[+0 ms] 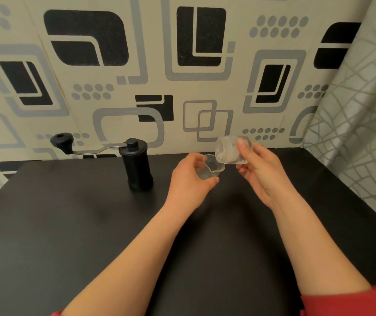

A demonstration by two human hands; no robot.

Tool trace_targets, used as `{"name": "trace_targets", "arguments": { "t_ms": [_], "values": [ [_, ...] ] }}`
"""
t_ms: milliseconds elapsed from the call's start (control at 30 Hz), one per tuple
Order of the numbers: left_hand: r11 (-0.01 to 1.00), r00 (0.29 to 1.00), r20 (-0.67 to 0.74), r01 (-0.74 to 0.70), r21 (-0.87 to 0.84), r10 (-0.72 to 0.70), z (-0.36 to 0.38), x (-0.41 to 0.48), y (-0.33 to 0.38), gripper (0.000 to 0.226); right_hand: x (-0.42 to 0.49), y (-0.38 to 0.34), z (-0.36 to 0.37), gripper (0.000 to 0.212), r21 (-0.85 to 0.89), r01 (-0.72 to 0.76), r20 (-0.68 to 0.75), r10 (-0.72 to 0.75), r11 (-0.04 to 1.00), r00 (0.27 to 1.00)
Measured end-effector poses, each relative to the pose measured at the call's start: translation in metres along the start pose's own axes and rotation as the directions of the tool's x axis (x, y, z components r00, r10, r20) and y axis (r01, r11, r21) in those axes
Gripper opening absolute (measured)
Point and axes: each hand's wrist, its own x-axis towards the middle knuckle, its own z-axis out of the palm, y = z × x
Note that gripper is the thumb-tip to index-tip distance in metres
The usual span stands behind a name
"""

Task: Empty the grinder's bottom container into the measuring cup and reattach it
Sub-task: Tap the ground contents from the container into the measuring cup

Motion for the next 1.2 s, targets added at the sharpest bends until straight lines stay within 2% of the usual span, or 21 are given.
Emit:
{"name": "trace_targets", "arguments": {
  "t_ms": [167,533,633,767,1200],
  "values": [
    [1.0,1.0,0.002,-0.013,0.012,0.013,0.0006,-0.0012,0.0001,0.045,-0.0008,0.0003,-0.0004,0.037,-0.04,0.006,-0.004,-0.006,0.999,1.0],
    [1.0,1.0,0.016,-0.027,0.014,0.026,0.0011,-0.0023,0.0011,0.046,-0.0031,-0.0019,0.0022,0.042,-0.145,0.046,-0.018,-0.049,0.988,0.999],
    [1.0,1.0,0.02,-0.023,0.013,0.023,0.0008,-0.0023,0.0019,0.045,-0.0033,-0.0022,0.0018,0.04,-0.148,0.064,0.001,-0.065,0.987,0.998],
    [1.0,0.999,0.029,-0.016,0.018,0.016,0.0008,-0.0029,0.0027,0.046,-0.0012,-0.0002,-0.0003,0.049,-0.169,0.079,0.02,-0.077,0.982,0.997],
    [0.999,1.0,0.013,-0.026,0.035,0.025,-0.0009,-0.0035,0.0035,0.046,-0.0016,0.0003,0.0016,0.045,-0.229,0.116,0.068,-0.103,0.967,0.992]
  ]
}}
